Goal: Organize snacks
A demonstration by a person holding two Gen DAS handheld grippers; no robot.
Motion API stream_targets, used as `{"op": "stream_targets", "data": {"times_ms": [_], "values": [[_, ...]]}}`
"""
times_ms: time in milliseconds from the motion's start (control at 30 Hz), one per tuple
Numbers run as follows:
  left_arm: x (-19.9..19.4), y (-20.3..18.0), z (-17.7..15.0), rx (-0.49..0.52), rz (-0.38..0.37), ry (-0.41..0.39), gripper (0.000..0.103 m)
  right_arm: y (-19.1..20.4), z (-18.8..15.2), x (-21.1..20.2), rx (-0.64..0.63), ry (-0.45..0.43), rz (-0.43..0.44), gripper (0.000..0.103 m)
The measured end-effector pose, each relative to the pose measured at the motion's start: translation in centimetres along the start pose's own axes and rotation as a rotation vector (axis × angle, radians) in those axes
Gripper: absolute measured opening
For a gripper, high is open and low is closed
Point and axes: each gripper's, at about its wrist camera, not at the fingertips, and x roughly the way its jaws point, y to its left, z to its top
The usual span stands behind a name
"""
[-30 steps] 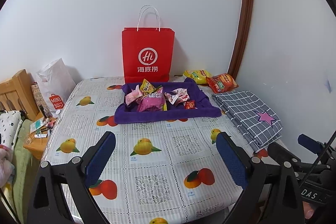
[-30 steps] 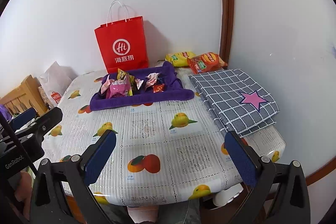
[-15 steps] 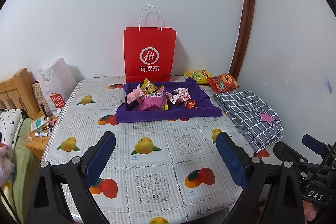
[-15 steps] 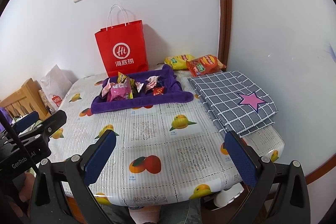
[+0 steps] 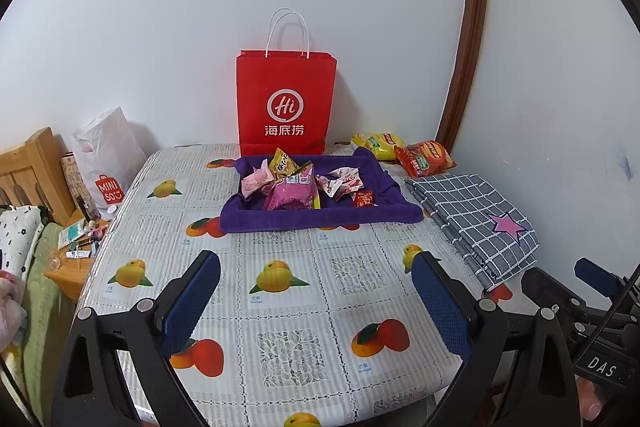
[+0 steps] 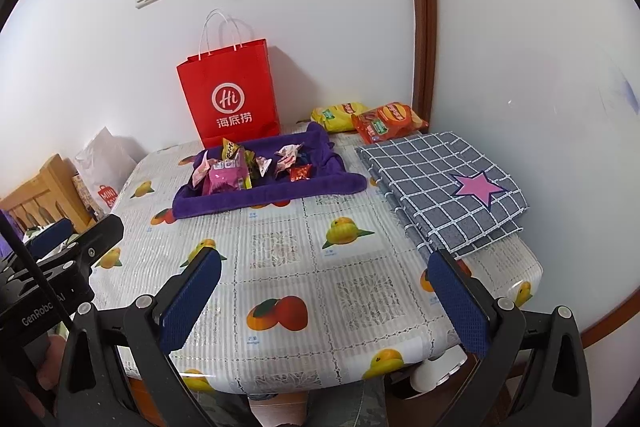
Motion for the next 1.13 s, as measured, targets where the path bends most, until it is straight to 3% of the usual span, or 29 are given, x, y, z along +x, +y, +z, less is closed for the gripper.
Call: {"op": "stream_targets", "data": {"times_ms": [1133], "values": [[0.35, -0.02, -0.15, -0.004, 0.003, 0.001, 0.097, 0.50, 0.01, -0.61, 0.011, -0.021, 0.007, 0.102]]}}
